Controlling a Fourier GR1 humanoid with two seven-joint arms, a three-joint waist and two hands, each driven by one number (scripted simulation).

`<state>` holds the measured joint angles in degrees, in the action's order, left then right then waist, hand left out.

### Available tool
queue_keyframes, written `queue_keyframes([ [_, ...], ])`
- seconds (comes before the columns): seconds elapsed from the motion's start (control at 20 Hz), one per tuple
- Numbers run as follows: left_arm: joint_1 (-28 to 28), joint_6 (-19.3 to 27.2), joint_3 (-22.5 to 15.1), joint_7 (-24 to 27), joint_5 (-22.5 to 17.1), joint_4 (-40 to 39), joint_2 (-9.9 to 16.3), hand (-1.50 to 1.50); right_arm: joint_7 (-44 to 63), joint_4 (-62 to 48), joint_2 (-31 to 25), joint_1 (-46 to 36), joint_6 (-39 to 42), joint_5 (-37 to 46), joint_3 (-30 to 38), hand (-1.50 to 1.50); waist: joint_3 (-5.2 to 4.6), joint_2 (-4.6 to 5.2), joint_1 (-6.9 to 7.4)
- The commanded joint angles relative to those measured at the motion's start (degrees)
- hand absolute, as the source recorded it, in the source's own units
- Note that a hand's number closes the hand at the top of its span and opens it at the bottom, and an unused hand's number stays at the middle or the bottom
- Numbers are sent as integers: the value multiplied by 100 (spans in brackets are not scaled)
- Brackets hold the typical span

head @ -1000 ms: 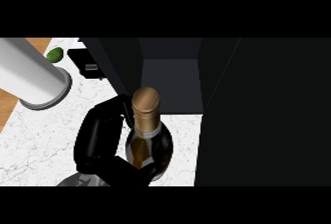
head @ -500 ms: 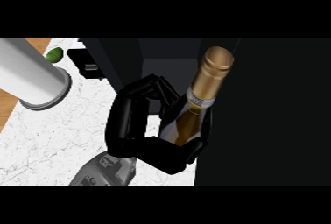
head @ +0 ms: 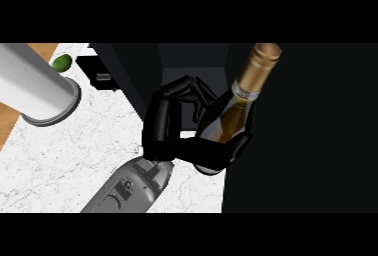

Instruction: Pick up the wine, place it into the cabinet and close the cabinet

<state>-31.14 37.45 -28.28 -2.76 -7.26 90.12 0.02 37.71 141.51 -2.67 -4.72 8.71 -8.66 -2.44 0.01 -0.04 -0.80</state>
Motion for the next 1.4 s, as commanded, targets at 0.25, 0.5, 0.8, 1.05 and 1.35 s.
queue_keyframes([
  [0.25, -73, -26, 316, 453, -685, -365, -1, 150, 115, 765, -128, 407, 159, -632, 356, -150, 1, -3, 8],
  [0.5, 55, 510, -324, 1258, -1234, -828, -1, 150, -271, 310, -157, 361, 353, -754, 516, -150, 2, 3, -3],
  [0.8, 285, 100, -162, 1997, -1009, -1707, -1, 150, 268, 605, -255, 116, 182, -791, 553, -150, -2, 6, -9],
  [1.05, 32, 469, -305, 1964, -843, -1920, 1, 150, 2, 660, -32, 329, 172, -333, 184, -150, -2, 0, 1],
  [1.35, 12, 199, 77, 2681, -1138, -2544, -1, 150, 233, 375, -192, -184, 68, -686, 495, -150, -3, 12, 5],
])
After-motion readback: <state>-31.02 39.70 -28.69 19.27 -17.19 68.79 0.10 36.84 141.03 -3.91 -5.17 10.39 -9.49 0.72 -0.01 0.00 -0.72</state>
